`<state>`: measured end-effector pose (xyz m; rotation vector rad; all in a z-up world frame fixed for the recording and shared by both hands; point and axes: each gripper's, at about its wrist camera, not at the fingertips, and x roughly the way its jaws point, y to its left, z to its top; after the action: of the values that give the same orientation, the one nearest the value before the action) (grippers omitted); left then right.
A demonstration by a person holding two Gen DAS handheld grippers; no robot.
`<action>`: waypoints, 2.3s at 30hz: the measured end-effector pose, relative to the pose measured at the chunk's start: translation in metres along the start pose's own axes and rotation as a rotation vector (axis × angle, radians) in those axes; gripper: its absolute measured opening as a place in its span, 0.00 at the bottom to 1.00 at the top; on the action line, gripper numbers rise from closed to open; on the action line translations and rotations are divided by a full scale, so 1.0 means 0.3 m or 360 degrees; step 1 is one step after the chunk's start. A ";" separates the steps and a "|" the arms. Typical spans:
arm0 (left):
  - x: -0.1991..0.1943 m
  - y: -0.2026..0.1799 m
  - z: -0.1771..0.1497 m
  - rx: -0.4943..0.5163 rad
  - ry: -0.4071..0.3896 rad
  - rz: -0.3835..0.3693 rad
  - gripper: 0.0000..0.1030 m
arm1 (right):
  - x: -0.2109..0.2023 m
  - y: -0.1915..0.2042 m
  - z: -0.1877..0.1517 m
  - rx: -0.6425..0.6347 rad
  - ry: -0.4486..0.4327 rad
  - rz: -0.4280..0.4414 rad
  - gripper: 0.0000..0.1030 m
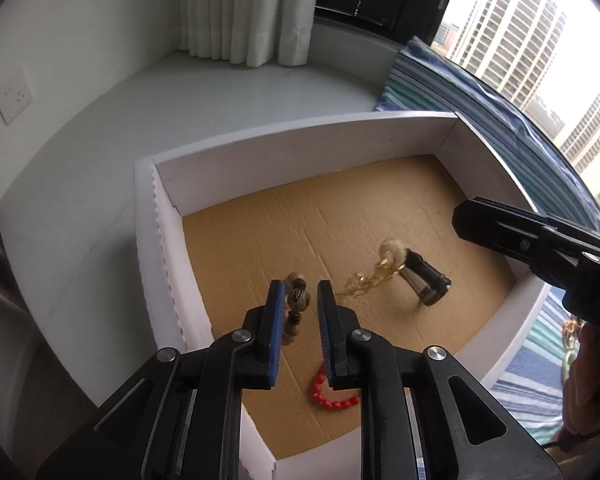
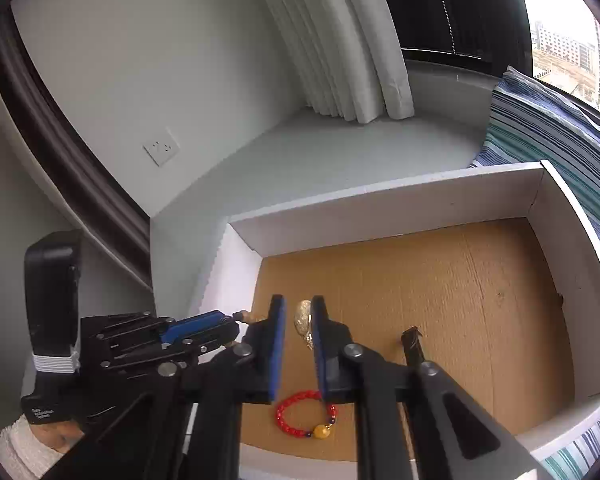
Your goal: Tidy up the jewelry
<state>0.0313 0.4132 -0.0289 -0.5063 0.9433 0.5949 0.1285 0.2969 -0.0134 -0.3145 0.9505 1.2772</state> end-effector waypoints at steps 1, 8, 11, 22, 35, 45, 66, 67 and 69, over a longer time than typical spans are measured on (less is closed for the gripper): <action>0.002 0.011 -0.004 -0.0020 -0.0005 0.0011 0.44 | 0.015 -0.011 0.002 0.0020 0.0005 -0.0010 0.36; -0.078 0.009 -0.129 0.0020 -0.0090 -0.0024 0.67 | -0.135 -0.033 -0.091 -0.0001 -0.0099 -0.0096 0.45; -0.137 -0.047 -0.223 0.0121 -0.0174 -0.0040 0.73 | -0.228 -0.036 -0.198 -0.0028 -0.0135 -0.0213 0.58; -0.217 -0.435 -0.513 0.0449 -0.0140 -0.0347 0.81 | -0.564 -0.204 -0.728 0.0169 -0.0178 -0.0680 0.69; -0.162 -0.664 -0.749 0.0641 0.0060 -0.0442 0.84 | -0.794 -0.354 -1.221 0.0580 -0.0117 -0.1023 0.72; -0.177 -0.747 -0.807 0.0742 0.0057 -0.0474 0.86 | -0.803 -0.371 -1.365 0.0702 -0.0090 -0.1130 0.75; -0.243 -0.761 -0.729 0.0749 -0.0131 -0.0511 0.92 | -0.896 -0.303 -1.313 0.0661 -0.0185 -0.1285 0.86; -0.248 -0.766 -0.728 0.0755 -0.0144 -0.0516 0.93 | -0.900 -0.306 -1.311 0.0668 -0.0188 -0.1290 0.86; -0.255 -0.776 -0.726 0.0774 -0.0161 -0.0526 0.93 | -0.905 -0.315 -1.307 0.0681 -0.0192 -0.1283 0.86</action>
<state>0.0232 0.0857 -0.0381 -0.1845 0.8479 0.0811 0.0510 -0.1793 -0.0738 -0.2401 0.8379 0.3404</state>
